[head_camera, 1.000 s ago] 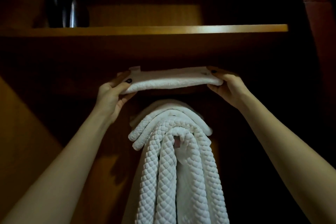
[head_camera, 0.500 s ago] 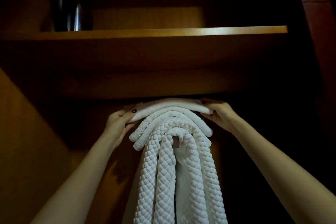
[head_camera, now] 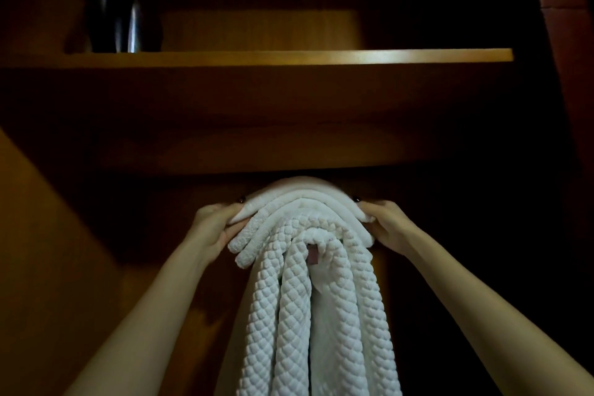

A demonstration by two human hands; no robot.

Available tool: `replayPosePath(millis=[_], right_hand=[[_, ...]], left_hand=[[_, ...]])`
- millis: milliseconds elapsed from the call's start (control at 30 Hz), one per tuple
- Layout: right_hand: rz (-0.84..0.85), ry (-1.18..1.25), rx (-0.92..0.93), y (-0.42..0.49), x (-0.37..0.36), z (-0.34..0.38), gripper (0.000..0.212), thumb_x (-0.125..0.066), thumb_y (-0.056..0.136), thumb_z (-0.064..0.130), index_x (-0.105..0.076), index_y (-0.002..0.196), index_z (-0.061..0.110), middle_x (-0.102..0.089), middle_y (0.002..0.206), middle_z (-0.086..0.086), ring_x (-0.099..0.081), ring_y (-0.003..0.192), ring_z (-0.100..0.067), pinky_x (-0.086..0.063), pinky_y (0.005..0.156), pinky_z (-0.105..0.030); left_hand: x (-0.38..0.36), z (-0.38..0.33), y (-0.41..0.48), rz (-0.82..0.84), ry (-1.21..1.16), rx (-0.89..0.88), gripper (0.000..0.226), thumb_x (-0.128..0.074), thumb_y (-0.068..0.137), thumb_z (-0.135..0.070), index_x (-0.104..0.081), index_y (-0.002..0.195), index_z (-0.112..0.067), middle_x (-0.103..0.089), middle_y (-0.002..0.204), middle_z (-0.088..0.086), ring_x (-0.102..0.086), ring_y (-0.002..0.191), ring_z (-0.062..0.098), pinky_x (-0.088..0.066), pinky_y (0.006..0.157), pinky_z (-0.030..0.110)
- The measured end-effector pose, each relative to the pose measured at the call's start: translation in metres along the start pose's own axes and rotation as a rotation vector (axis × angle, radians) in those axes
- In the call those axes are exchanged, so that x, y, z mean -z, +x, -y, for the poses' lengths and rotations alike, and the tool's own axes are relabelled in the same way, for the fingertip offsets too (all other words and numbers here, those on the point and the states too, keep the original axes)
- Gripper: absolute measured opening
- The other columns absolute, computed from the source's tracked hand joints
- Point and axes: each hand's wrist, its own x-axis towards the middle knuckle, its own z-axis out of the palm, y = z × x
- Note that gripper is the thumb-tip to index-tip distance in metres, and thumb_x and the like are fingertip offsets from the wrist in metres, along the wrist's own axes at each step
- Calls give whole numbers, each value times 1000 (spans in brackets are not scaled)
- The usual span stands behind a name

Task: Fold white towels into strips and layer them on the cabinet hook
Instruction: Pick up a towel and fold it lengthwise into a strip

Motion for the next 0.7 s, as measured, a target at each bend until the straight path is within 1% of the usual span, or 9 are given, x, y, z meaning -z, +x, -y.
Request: replayPosePath(millis=[100,233,333,433,500,533,567,633,700], right_hand=[[8,-10,98,-17,0,-10,24,-61,95,12,-73,75,8,-68,71,-3,-66,65,-13,-53,60,-24],[-57,-384,213,-28,-4,5,52,-52,100,36,-62,57,10,-54,58,-3,-49,56,-15,-42,61,-24],[-186,-681,268,-26,-13,22,66,-47,100,45,-55,61,-8,-45,50,-9,-39,47,-12,-36,58,-25],[-156,-774,451,-27,-27,34,60,-40,103,41,-53,65,-3,-48,57,-13,-42,58,-14,-38,77,-29],[-4,-745,443,-27,-37,40,56,-36,103,46,-57,76,2,-60,68,-7,-54,62,-15,-43,69,-37],[60,-746,402,-25,-41,41,56,-33,103,49,-62,82,7,-64,71,-2,-59,62,-13,-47,63,-40],[98,-759,362,-23,-43,40,56,-31,103,51,-63,82,10,-63,67,4,-57,58,-8,-43,59,-32],[119,-756,315,-17,-42,37,64,-30,103,53,-61,90,-1,-51,62,2,-46,54,-10,-35,55,-26],[106,-726,291,-16,-38,31,64,-32,103,51,-56,94,-8,-42,58,4,-37,51,-9,-31,51,-24]], left_hand=[[11,10,-12,76,69,-34,16,-61,93,-8,-68,104,0,-74,97,15,-73,85,18,-60,71,23],[8,-9,-11,48,550,-167,27,-51,100,-28,-71,88,-14,-72,89,10,-70,76,18,-59,66,28],[4,-23,-3,-17,969,-410,44,-45,102,-36,-72,81,-8,-68,88,6,-60,98,28,-47,93,39],[-15,-26,-3,179,845,-497,37,-41,103,-34,-71,115,-16,-65,115,-6,-55,120,13,-42,98,22],[-32,-21,-6,309,747,-409,41,-36,103,-42,-61,130,-22,-62,121,-11,-56,117,7,-41,96,17],[-38,-17,-5,339,727,-366,45,-34,102,-46,-58,133,-24,-63,121,-11,-57,115,4,-42,95,17],[-41,-14,-3,354,716,-343,47,-32,102,-49,-57,134,-26,-63,119,-13,-58,112,1,-44,92,15],[-41,-9,3,370,695,-325,46,-29,102,-50,-59,130,-31,-67,107,-21,-61,103,-10,-45,80,6],[-41,-5,7,372,631,-277,39,-30,102,-50,-63,118,-38,-72,98,-21,-64,102,-5,-49,76,8]])
